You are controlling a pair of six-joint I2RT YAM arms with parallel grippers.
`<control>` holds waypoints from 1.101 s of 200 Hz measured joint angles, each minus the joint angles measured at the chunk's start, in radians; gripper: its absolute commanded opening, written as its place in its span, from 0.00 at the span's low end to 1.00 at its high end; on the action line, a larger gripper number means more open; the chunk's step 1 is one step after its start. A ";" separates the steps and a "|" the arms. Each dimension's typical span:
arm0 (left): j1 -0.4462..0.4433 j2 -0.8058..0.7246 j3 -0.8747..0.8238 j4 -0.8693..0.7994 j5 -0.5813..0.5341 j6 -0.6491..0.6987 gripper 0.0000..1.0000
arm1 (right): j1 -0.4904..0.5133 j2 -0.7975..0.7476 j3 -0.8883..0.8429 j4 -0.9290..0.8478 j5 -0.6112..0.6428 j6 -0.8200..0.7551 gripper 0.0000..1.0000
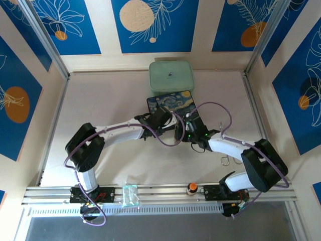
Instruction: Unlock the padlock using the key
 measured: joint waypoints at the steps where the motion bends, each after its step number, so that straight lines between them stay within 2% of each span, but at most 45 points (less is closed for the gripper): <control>1: 0.000 0.000 0.000 0.000 0.000 0.000 0.30 | 0.003 0.003 0.002 -0.005 0.004 0.002 0.48; 53: 0.000 0.002 0.002 -0.003 0.000 -0.004 0.30 | 0.058 0.081 0.047 -0.075 0.096 0.115 0.47; 154: -0.001 0.006 0.009 -0.011 0.000 -0.011 0.30 | 0.138 0.145 0.106 -0.103 0.187 0.171 0.47; 220: -0.001 0.006 0.010 -0.014 0.000 -0.015 0.29 | 0.139 0.165 0.120 -0.122 0.217 0.232 0.35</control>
